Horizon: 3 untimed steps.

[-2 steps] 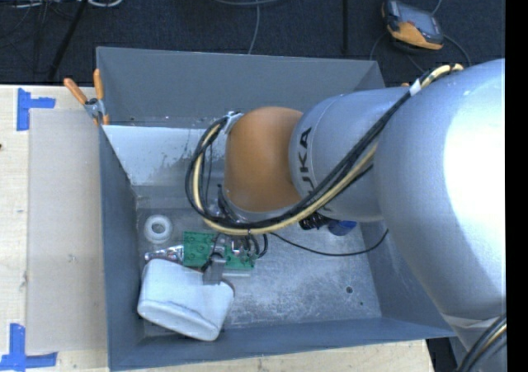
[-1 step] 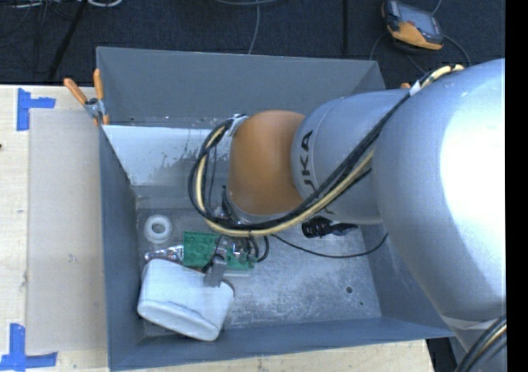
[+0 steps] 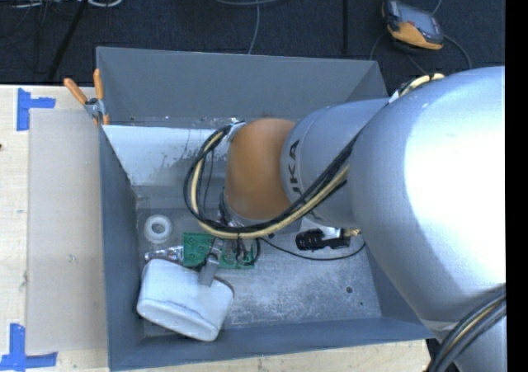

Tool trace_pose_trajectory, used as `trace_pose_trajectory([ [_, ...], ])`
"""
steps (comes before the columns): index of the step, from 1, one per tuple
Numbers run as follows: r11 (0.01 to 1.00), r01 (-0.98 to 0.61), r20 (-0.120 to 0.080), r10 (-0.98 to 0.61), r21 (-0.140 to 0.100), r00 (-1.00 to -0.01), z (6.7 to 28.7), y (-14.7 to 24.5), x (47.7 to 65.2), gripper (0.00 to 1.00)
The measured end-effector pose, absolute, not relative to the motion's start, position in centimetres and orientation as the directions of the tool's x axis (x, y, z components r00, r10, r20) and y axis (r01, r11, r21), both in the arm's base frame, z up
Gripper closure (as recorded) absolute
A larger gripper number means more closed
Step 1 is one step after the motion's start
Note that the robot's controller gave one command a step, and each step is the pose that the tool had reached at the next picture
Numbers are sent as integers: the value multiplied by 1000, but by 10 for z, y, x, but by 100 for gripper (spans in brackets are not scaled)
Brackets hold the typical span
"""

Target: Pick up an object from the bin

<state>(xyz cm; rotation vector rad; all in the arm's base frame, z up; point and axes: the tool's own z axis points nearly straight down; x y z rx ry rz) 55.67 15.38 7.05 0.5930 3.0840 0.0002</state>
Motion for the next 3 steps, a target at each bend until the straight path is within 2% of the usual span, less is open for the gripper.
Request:
trace_pose_trajectory([
  [1,928,372,-2,372,1,-928,71,153,558,0],
  [2,928,373,-6,373,3,-928,73,153,559,100],
  [3,928,372,-6,372,4,-928,184,153,561,100],
])
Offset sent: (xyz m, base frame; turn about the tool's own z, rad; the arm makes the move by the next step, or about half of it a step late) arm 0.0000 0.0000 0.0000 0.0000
